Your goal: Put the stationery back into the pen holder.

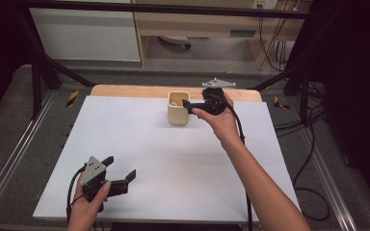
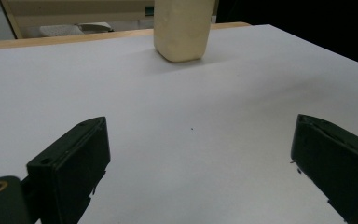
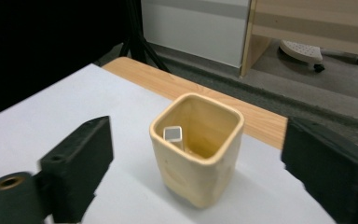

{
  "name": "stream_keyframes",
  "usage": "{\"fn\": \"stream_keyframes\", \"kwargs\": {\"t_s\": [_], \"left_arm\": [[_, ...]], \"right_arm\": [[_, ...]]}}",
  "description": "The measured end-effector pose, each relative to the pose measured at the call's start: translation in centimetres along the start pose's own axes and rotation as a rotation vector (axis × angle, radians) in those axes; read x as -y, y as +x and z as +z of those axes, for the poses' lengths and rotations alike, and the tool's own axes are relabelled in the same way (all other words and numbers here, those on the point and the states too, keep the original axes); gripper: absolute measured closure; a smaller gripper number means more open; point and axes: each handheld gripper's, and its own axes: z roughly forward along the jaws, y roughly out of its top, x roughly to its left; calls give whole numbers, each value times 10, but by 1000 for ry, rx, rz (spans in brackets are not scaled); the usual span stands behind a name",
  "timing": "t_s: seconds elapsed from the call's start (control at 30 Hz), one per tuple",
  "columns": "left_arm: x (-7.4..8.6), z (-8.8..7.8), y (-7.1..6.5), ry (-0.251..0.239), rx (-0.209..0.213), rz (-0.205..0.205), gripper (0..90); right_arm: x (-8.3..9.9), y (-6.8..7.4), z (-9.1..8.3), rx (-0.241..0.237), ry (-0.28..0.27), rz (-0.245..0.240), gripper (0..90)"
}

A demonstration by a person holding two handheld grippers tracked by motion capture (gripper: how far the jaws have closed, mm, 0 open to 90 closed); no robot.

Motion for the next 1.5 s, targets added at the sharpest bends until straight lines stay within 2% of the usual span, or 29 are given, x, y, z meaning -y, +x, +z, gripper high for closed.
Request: {"fn": "stream_keyframes", "kwargs": {"t_s": [0.13, 0.37, 0.6, 0.93, 1.07, 1.5], "left_arm": [[0, 1, 0, -1, 0, -10, 48], [0, 0, 0, 3, -5, -11, 48], [0, 0, 1, 5, -13, -12, 48], [0, 0, 2, 5, -18, -11, 48], [0, -1, 3, 3, -21, -14, 48], [1, -1, 5, 3, -27, -16, 48]], "right_arm": [[2, 1, -18, 3, 12, -15, 33], [1, 1, -50, -33, -17, -44, 25], [8, -2, -78, -36, -29, -52, 26], [40, -7, -103, -11, -40, -58, 36], [56, -11, -113, 2, -57, -41, 40], [114, -22, -141, 39, -62, 23, 44]]}}
